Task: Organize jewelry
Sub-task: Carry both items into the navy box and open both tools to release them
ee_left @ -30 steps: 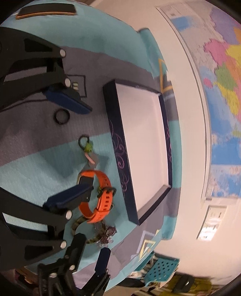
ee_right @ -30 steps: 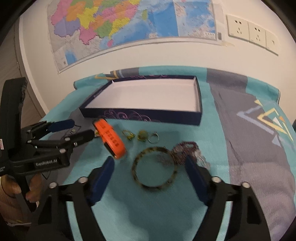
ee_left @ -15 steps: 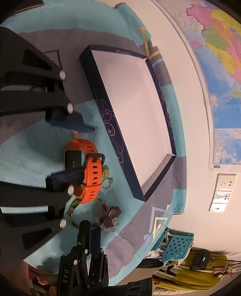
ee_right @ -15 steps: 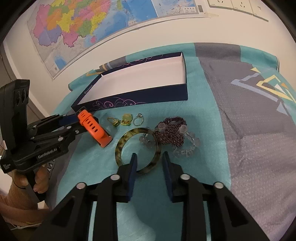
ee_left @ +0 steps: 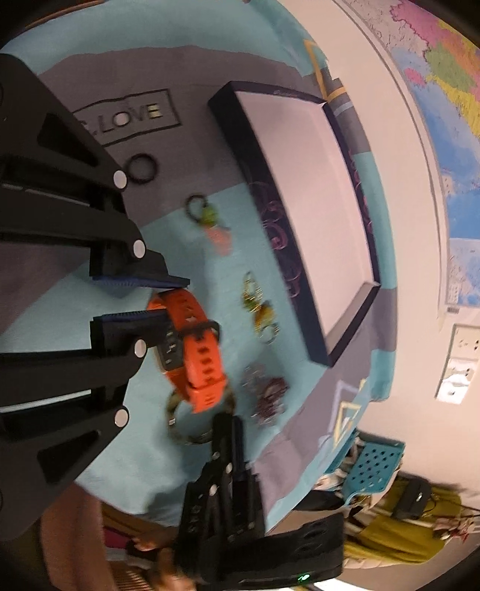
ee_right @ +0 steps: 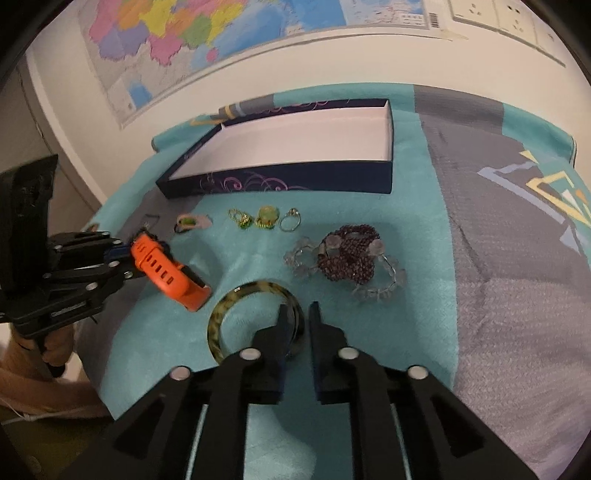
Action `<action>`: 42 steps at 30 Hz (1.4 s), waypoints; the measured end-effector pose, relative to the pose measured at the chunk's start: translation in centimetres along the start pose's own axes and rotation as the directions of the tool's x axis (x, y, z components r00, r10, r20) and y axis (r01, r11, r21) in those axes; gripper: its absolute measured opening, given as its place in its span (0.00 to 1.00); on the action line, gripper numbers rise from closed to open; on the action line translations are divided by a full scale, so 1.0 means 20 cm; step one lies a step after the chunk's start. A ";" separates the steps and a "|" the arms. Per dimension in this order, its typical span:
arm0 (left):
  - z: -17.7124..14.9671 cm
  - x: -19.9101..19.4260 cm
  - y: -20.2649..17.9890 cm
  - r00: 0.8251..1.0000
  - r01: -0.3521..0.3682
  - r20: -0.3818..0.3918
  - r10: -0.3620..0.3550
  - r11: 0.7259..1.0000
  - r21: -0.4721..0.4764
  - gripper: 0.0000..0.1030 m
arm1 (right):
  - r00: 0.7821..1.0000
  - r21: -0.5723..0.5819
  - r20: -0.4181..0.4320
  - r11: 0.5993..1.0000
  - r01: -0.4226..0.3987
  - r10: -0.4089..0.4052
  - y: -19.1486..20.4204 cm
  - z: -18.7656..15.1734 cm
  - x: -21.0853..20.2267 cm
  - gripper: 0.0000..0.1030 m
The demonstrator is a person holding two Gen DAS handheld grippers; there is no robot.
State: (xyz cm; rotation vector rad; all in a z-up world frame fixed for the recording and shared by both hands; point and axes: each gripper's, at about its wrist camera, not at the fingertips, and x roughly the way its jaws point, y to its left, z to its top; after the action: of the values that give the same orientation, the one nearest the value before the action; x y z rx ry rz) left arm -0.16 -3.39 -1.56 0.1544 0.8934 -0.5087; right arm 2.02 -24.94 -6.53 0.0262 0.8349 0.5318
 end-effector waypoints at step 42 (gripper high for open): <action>0.51 -0.11 0.52 0.997 -0.042 0.051 0.053 0.980 -0.194 0.06 | 0.984 -0.166 0.165 0.981 0.099 -0.071 0.01 0.67 0.01 0.06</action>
State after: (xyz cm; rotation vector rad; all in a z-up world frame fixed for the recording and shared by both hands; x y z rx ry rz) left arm 10.91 2.98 5.67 -0.0152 0.8772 -0.3774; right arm 11.62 -22.12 2.47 -0.1262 0.6295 0.5129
